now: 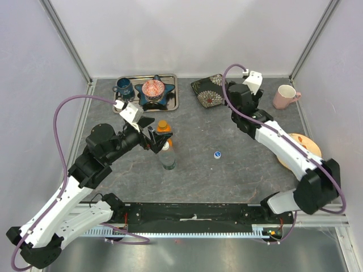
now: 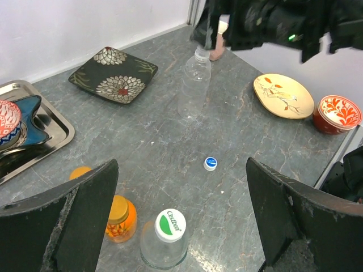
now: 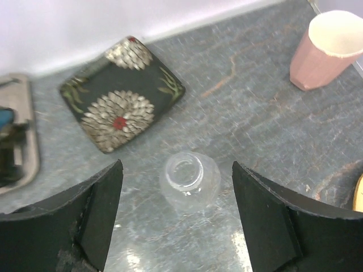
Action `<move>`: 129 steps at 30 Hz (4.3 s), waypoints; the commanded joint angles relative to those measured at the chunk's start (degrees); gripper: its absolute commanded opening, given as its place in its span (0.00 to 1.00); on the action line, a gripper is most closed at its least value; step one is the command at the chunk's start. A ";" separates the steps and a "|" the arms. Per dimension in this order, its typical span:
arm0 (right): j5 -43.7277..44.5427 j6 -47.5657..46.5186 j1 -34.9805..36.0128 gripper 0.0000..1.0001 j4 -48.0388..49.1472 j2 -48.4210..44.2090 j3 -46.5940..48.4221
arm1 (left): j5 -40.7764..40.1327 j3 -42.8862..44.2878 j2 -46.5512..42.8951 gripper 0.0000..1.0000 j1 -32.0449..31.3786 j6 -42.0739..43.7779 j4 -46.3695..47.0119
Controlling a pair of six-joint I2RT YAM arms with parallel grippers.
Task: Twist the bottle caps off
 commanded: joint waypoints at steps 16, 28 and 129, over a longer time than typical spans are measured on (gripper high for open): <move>-40.47 -3.19 22.42 0.81 -0.65 -15.47 2.15 | -44.39 6.52 1.24 1.00 0.09 0.94 -12.14; -25.53 -7.77 37.64 0.89 -1.09 -1.41 9.45 | -43.89 3.18 -2.09 1.00 0.09 -3.37 -16.46; -32.49 4.80 19.89 0.85 -12.78 -16.60 26.24 | 26.19 9.68 19.44 0.49 0.28 1.17 10.53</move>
